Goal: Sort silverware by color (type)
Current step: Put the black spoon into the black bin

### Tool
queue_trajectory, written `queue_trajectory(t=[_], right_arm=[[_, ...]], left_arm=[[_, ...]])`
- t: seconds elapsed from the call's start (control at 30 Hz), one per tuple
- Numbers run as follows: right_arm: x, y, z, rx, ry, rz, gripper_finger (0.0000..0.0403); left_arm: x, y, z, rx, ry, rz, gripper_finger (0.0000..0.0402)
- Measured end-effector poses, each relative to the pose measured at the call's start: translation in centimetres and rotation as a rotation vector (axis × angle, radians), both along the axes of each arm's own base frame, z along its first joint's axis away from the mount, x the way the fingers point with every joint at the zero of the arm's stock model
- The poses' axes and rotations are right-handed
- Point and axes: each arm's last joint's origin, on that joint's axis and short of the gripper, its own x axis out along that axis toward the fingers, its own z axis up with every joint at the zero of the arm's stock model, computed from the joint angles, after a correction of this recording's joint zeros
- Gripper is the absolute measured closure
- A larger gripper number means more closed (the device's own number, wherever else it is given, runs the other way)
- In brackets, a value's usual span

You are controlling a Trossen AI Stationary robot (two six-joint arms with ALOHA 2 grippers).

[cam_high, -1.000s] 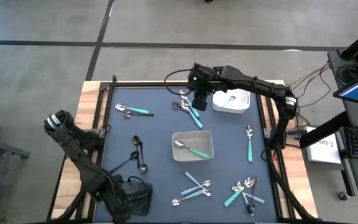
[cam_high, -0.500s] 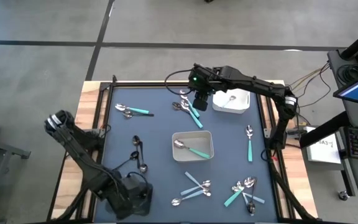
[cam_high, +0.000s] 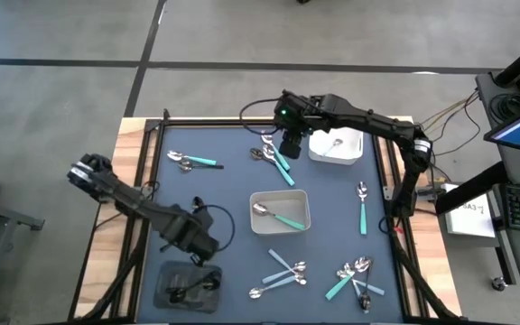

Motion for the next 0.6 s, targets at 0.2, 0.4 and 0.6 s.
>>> queue_trajectory(t=[0.2,0.4,0.6], right_arm=[[0.0,-0.1,0.0,0.012,-0.011,-0.037,0.028],[0.0,-0.1,0.0,0.007,-0.015,-0.031,0.028],[0.0,-0.1,0.1,0.006,-0.02,-0.032,0.028]], left_arm=[[-0.6,1.8,-2.6,-0.04,-0.032,-0.034,0.0315],[-3.4,3.1,-4.8,-0.099,-0.049,0.046,0.032],[-6.2,4.4,-6.1,-0.114,-0.053,0.178,0.032]])
